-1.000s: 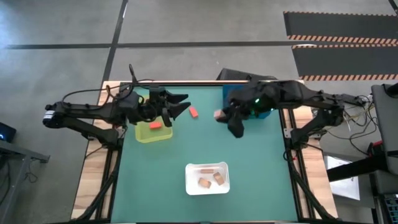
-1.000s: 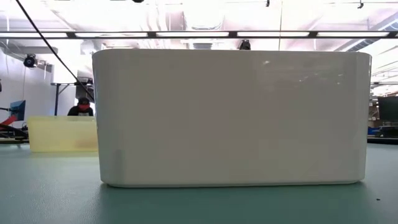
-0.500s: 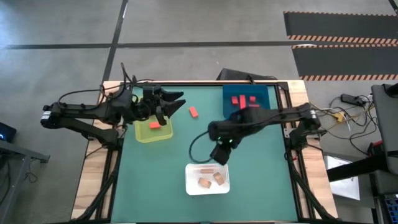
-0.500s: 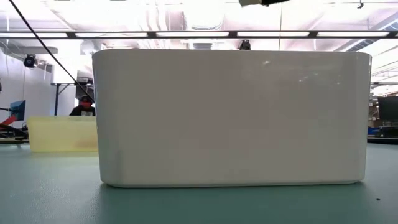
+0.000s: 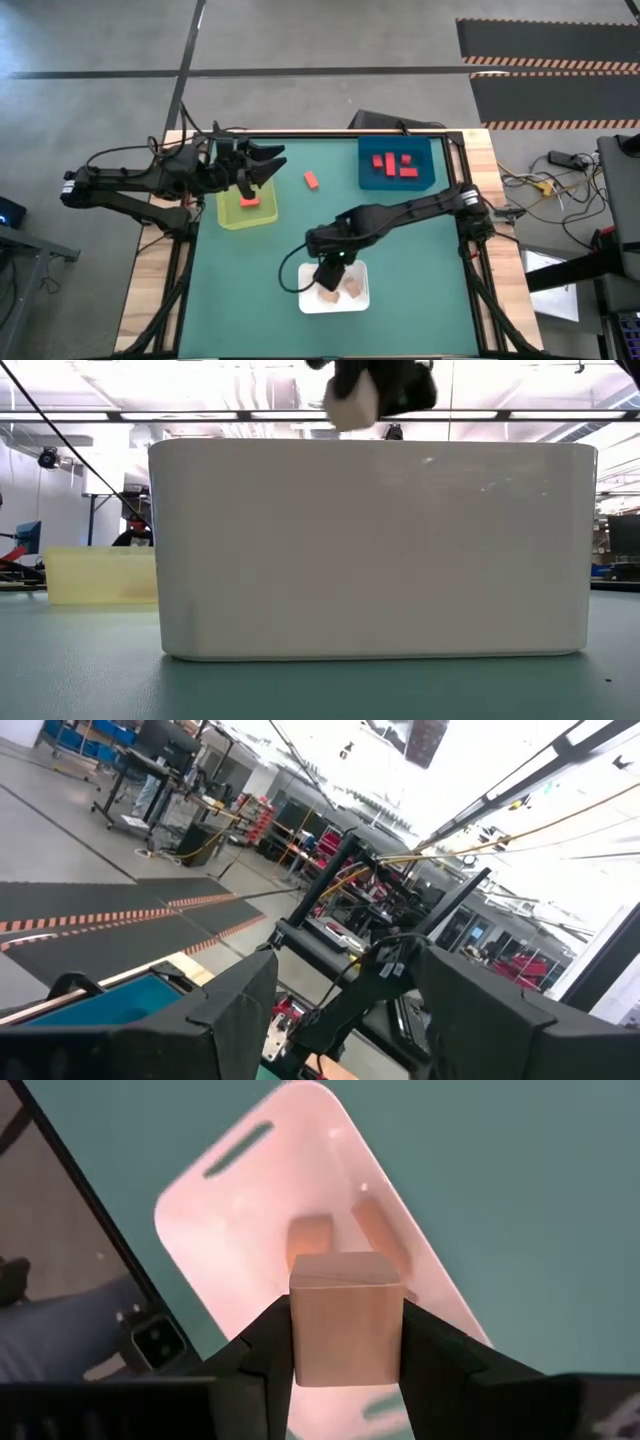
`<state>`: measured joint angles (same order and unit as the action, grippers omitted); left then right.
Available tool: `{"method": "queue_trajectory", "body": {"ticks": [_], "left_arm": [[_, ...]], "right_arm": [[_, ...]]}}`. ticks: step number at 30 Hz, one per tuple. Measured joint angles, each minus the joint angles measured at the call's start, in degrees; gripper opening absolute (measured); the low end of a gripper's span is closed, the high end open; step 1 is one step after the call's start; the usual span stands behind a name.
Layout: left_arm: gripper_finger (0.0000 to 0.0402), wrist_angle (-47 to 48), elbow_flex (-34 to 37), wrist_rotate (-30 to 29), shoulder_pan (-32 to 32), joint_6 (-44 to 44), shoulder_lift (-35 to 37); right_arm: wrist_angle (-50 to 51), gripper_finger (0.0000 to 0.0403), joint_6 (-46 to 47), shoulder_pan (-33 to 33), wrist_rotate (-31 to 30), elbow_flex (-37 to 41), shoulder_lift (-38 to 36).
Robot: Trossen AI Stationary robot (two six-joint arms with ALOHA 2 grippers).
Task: Sort & place blocks by color
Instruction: Put the brown block into the white bin
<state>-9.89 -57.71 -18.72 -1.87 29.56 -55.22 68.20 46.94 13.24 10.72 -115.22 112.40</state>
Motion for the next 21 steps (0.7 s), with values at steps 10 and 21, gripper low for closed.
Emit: {"method": "queue_trajectory", "body": {"ticks": [10,21], "left_arm": [[0.0235,-0.26,0.0,0.02,-0.06,1.77,-0.15],[0.0235,-1.64,0.0,0.78,-0.22,7.52,-0.8]], "right_arm": [[-6.46,0.0125,-1.94,0.13,4.49,-0.67,6.07],[-10.93,0.0127,-6.43,2.16,3.1,-0.74,10.4]]}}
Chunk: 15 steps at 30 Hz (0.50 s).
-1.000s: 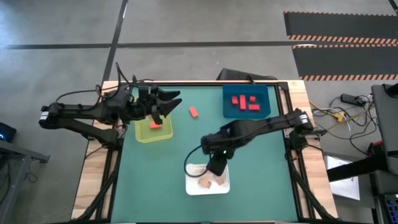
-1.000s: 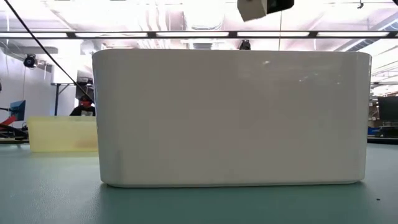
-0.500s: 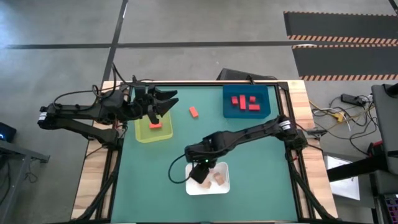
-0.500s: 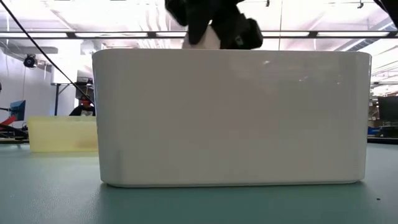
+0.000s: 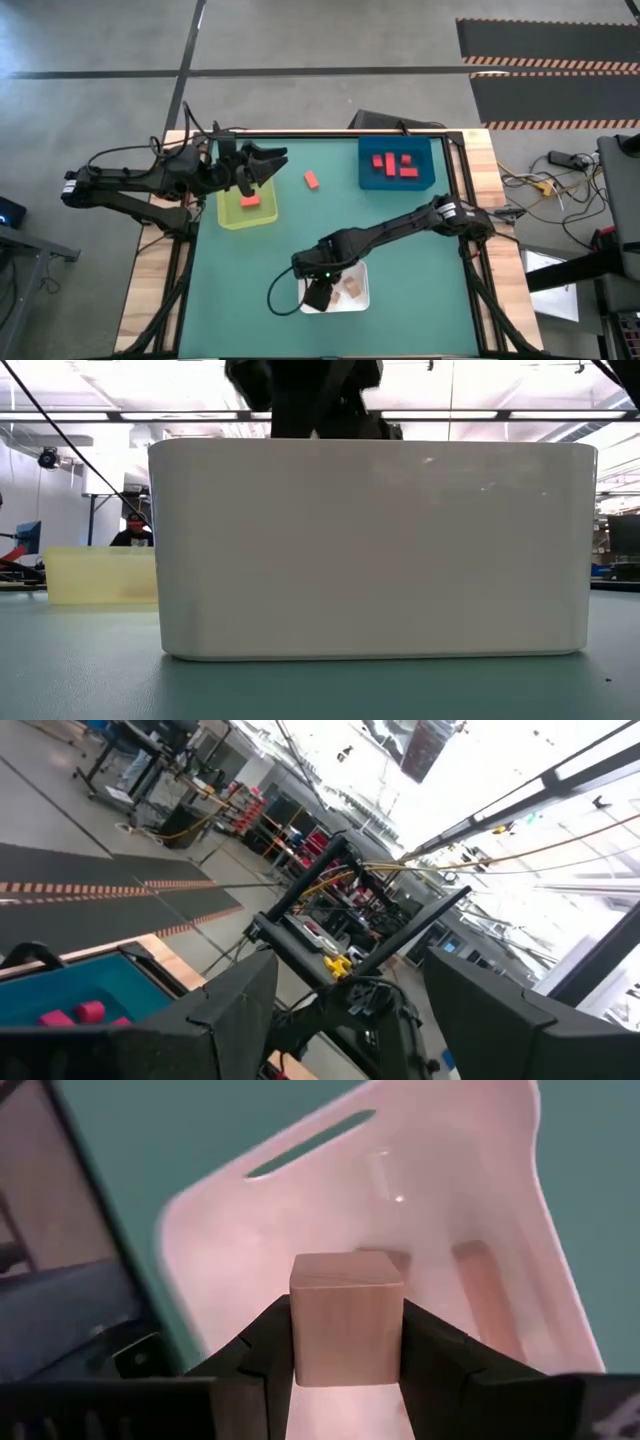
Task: Sort & place blocks by color
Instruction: Put the brown block into the white bin
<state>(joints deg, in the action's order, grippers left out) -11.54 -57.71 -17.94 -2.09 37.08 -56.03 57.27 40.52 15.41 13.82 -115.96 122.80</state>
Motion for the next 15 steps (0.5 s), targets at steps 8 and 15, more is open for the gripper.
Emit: {"method": "queue_trajectory", "body": {"ticks": [8,15], "left_arm": [[0.0235,0.02,0.0,0.11,-0.28,0.0,0.02],[0.0235,0.01,0.0,0.11,-0.28,-0.35,-0.07]], "right_arm": [[-0.46,0.0136,-0.37,0.46,-4.77,0.11,1.58],[-2.89,0.0169,-0.68,0.65,-5.0,0.11,1.53]]}}
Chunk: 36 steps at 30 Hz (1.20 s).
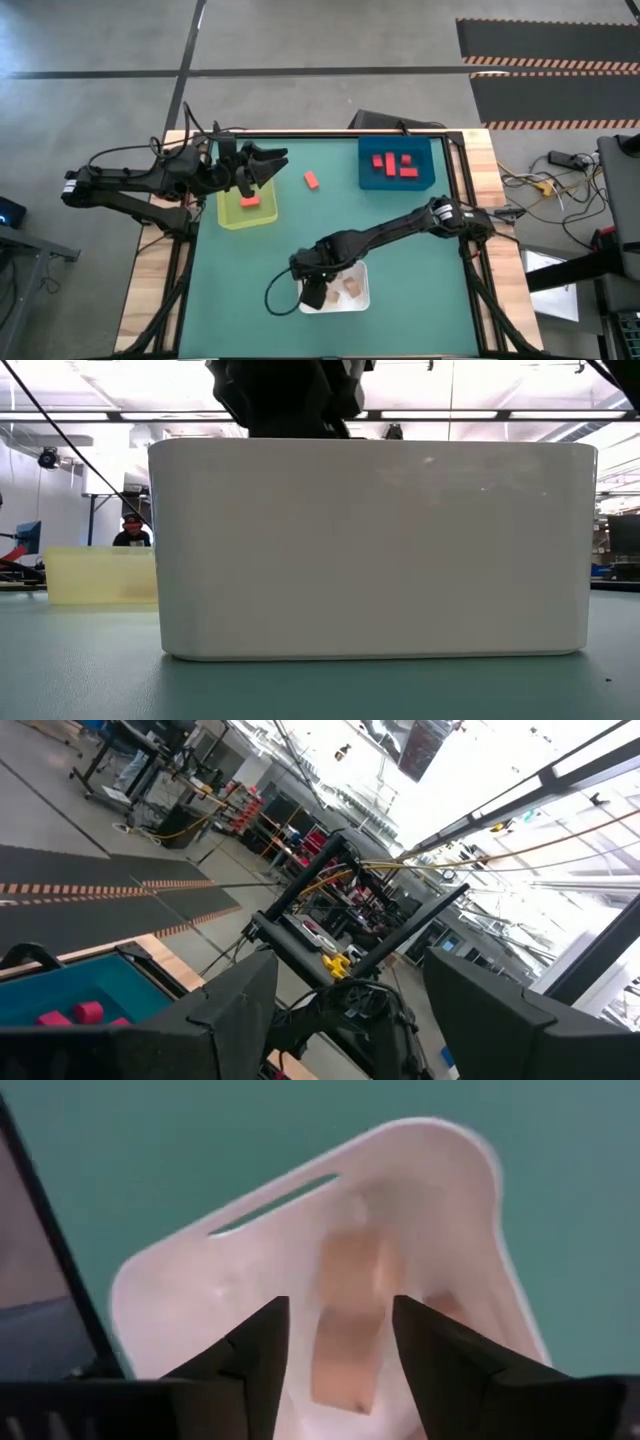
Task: Sort & place blocks by color
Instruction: Put the brown block into the white bin, then put the orange block into the yellow bin
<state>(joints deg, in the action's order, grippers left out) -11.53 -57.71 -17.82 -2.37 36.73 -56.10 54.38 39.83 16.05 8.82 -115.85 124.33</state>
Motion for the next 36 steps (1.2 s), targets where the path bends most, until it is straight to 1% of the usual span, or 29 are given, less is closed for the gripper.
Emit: {"method": "queue_trajectory", "body": {"ticks": [6,11,13,15,19,23,26,28,31,36], "left_arm": [[0.0235,0.19,0.0,0.04,0.0,-0.22,0.0],[0.0235,3.13,0.01,0.6,-0.07,0.4,0.0],[0.0235,4.55,0.02,1.5,-0.08,0.7,0.0],[0.0235,6.1,0.02,1.88,-0.38,3.27,-0.01],[0.0235,8.91,0.04,1.9,-1.09,10.06,-1.3],[0.0235,8.65,0.04,1.91,-2.19,15.36,-4.79],[0.0235,9.52,-0.01,3.04,-2.36,19.92,-8.14],[0.0235,11.68,-0.77,4.45,-2.36,23.41,-10.52],[0.0235,17.21,-2.67,7.37,-2.34,25.39,-13.83],[0.0235,33.59,-7.88,12.79,-1.48,25.37,-18.73]], "right_arm": [[0.16,0.0195,0.04,0.25,0.43,0.0,-0.36],[0.19,0.0194,-1.04,0.75,-0.91,0.02,-4.35],[0.92,0.019,-2.35,1.34,-3.02,0.02,-7.14],[1.02,0.0184,-3.94,2.12,-6.09,0.02,-10.13],[1.46,0.0172,-8.27,4.53,-15.39,0.68,-16.67],[1.1,0.0157,-11.23,6.67,-23.35,2.37,-22.13],[0.57,0.0143,-12.11,6.99,-25.98,3.97,-25.07],[0.37,0.0135,-11.63,7.1,-27.4,5.28,-26.88],[-0.23,0.0122,-11.07,7.7,-28.71,7.8,-29.64],[-1.12,0.0106,-10.71,8.61,-29.78,11.94,-33.45]]}}
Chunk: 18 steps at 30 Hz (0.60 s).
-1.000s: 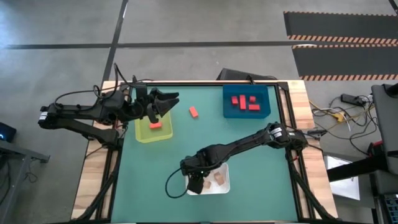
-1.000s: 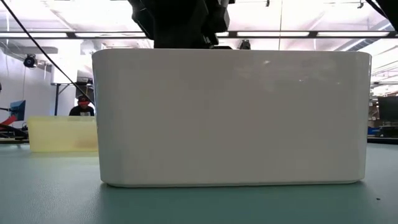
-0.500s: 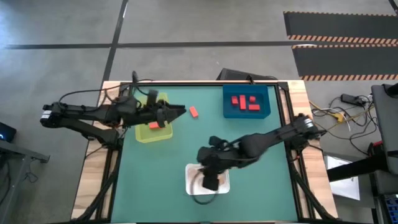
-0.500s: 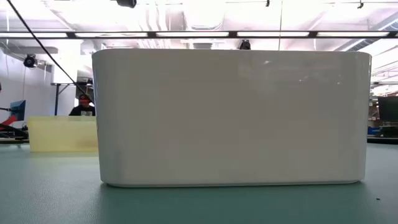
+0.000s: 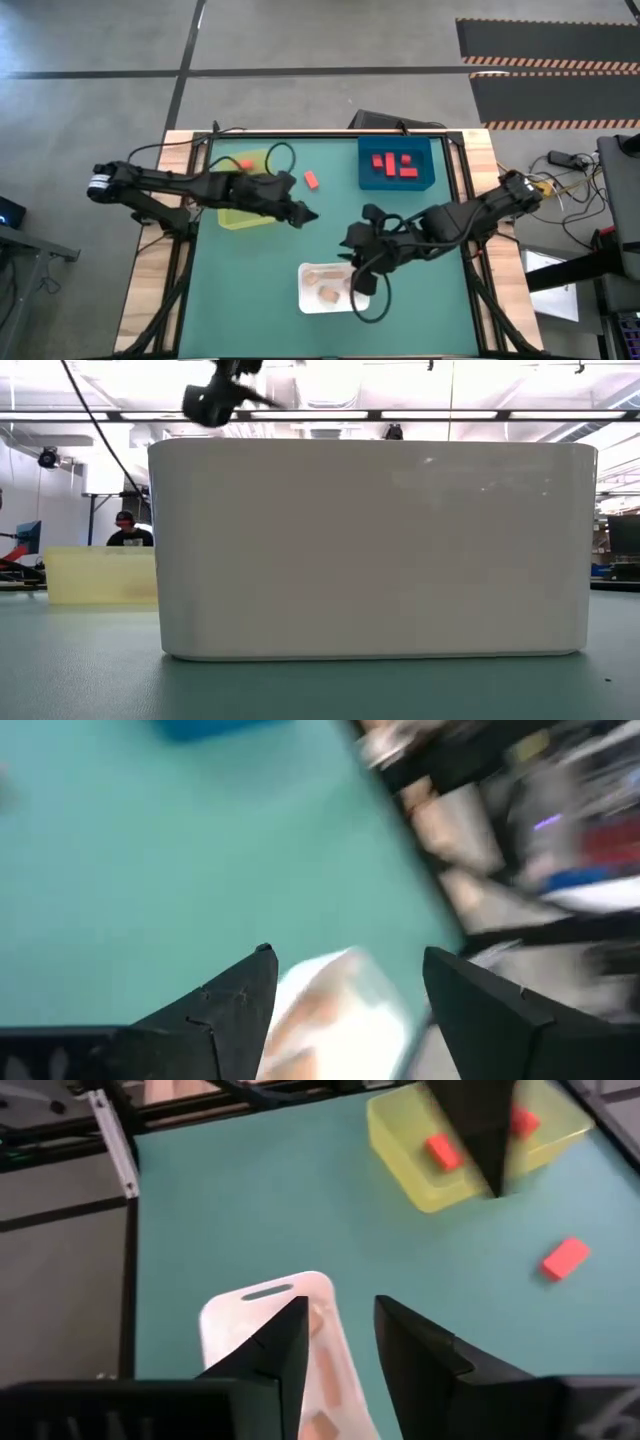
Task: Sort & place blocks by color
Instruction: Put the orange block into the yellow bin
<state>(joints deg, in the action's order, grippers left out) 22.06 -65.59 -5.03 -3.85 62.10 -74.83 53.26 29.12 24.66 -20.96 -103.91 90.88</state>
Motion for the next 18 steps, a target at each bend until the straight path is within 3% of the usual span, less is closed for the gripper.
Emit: {"method": "queue_trajectory", "body": {"ticks": [7,13,18], "left_arm": [[0.0235,22.65,-9.89,1.78,5.02,-3.36,-6.98],[0.0235,24.95,-14.98,1.76,11.95,-10.96,-13.92],[0.0235,21.94,-15.04,1.49,17.03,-11.53,-18.83]], "right_arm": [[0.04,0.009,-0.7,-0.93,-3.68,3.65,-4.65],[-1.78,0.0073,-4.31,-6.96,-5.17,3.73,-6.98],[-2.99,0.0061,-7.4,-14.66,-4.54,3.73,-7.91]]}}
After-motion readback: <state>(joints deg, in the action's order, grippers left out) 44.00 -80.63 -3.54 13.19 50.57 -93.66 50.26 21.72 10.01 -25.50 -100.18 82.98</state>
